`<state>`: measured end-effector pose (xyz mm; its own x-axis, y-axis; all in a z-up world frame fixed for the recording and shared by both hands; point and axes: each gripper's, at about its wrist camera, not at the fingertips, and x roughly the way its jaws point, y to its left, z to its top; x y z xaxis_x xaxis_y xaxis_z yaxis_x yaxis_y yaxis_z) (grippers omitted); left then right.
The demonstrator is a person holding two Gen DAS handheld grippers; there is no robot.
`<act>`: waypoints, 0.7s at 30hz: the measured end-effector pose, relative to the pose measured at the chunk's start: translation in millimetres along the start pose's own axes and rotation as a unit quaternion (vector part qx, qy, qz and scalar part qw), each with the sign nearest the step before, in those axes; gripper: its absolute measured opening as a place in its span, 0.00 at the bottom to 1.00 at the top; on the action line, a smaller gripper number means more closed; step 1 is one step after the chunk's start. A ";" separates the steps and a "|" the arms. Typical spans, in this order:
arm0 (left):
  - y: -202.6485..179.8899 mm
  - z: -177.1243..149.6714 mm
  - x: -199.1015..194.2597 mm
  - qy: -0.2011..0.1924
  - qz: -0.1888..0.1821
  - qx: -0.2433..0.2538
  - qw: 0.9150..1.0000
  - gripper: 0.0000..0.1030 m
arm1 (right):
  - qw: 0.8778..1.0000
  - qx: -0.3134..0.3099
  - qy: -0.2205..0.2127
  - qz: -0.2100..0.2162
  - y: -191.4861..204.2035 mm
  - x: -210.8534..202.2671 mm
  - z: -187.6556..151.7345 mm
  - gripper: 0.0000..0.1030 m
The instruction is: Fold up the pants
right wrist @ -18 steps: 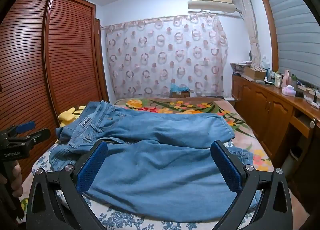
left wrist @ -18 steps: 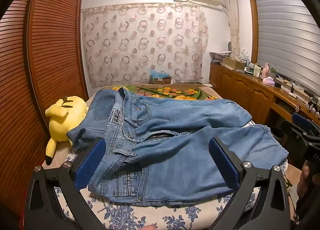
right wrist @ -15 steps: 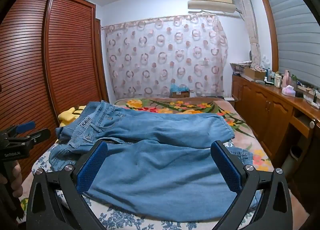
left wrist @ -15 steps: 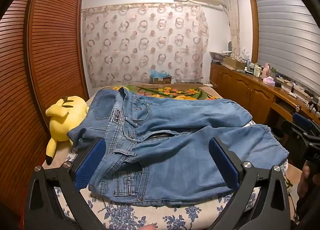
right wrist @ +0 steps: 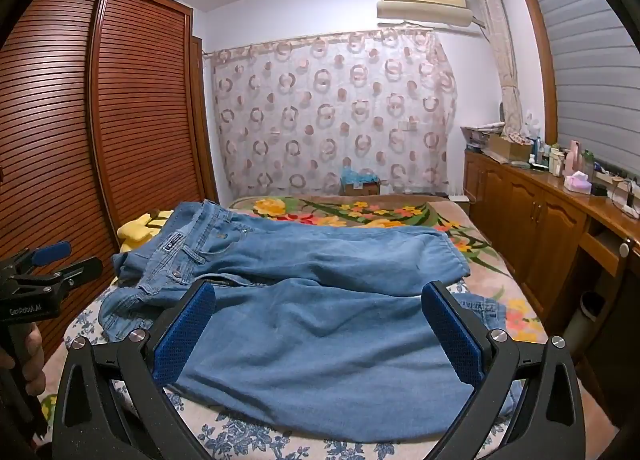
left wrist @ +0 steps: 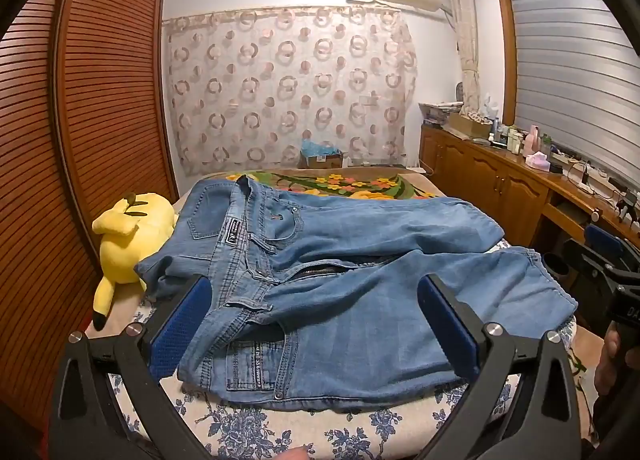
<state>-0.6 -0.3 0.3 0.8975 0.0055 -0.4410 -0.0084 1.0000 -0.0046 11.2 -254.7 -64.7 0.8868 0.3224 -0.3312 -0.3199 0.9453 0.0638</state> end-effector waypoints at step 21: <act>-8.0 5.8 -9.1 -0.005 -0.003 0.000 1.000 1.00 | 1.000 -0.005 -0.002 0.000 1.3 -0.9 0.3 1.00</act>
<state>-6.1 -8.3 9.5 0.9022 0.0004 -0.4314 -0.0038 1.0000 -0.0071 10.0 -253.8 -64.0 0.8883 0.3227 -0.3267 -0.3230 0.9448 0.0549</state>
